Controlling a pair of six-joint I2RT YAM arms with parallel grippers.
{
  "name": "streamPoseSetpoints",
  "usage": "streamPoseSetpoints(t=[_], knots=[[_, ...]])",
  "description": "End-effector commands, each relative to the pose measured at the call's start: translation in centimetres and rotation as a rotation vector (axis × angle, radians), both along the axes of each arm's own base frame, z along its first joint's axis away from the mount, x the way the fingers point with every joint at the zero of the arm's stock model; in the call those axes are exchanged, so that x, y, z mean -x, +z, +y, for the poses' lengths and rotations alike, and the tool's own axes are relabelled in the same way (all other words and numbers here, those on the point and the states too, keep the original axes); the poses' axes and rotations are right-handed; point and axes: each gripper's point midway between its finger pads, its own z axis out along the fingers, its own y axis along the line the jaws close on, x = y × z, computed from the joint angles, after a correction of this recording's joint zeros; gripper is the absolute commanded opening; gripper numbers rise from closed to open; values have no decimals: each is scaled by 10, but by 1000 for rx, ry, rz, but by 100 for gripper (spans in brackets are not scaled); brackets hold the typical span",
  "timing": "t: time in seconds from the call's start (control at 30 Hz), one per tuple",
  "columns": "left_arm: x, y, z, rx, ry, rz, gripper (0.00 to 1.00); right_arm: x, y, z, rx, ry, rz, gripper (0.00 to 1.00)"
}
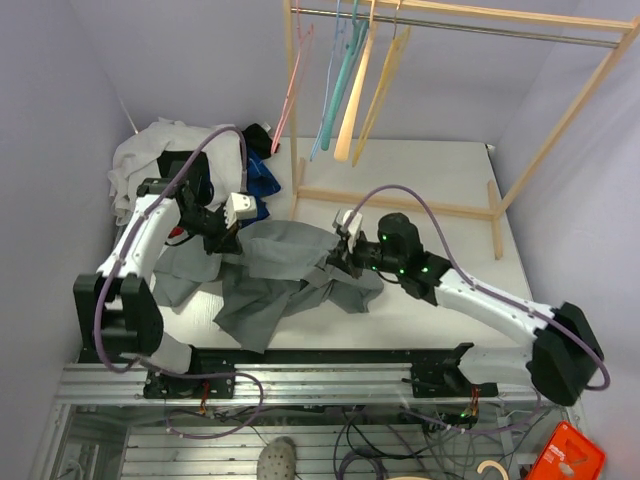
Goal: Place the shirt on the hanger
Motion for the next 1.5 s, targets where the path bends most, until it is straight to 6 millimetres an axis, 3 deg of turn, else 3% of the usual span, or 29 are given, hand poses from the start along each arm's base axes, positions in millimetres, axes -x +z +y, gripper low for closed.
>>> streamPoseSetpoints(t=[0.0, 0.13, 0.2, 0.37, 0.5, 0.63, 0.7, 0.77, 0.8, 0.87, 0.9, 0.93, 0.97, 1.1, 1.2, 1.37, 1.47], knots=[[-49, -12, -5, 77, 89, 8, 7, -46, 17, 16, -157, -167, 90, 0], [-64, -53, 9, 50, 116, 123, 7, -54, -17, 22, -255, -163, 348, 0], [-70, -62, 19, 77, 126, 145, 7, -57, -36, 16, -291, -178, 428, 0], [-100, -60, 39, 103, 258, 73, 7, -73, -60, 0, -265, -266, 423, 0], [-127, -64, 56, 42, 442, 13, 7, -90, -78, -18, -147, -363, 380, 15], [-132, -59, 61, 27, 510, 20, 10, -91, -67, -15, -137, -324, 344, 21], [-133, -51, 61, 35, 548, 9, 21, -91, -64, -16, -138, -323, 330, 22], [-134, -41, 60, 39, 588, 14, 53, -92, -64, -18, -130, -327, 317, 20], [-129, -35, 58, 24, 588, 40, 59, -92, -65, -19, -122, -327, 314, 20], [-105, -28, 45, -5, 463, 120, 99, -92, -65, -20, -115, -329, 308, 30], [-102, -21, 40, 18, 441, 135, 96, -93, -64, -21, -117, -335, 303, 41], [-102, -16, 39, 32, 456, 133, 96, -93, -60, -21, -123, -336, 292, 75], [-102, -9, 38, 42, 470, 102, 96, -93, -53, -22, -135, -339, 273, 97], [-114, 36, 47, 71, 602, -108, 96, -98, -12, -33, -207, -401, 178, 100], [-118, 50, 56, 49, 670, -84, 96, -101, 25, -48, -260, -484, 117, 100], [-131, 70, 71, 127, 842, -79, 96, -99, 112, -81, -414, -657, 48, 100], [-133, 88, 73, 175, 894, -50, 96, -95, 165, -91, -523, -689, 2, 100]])
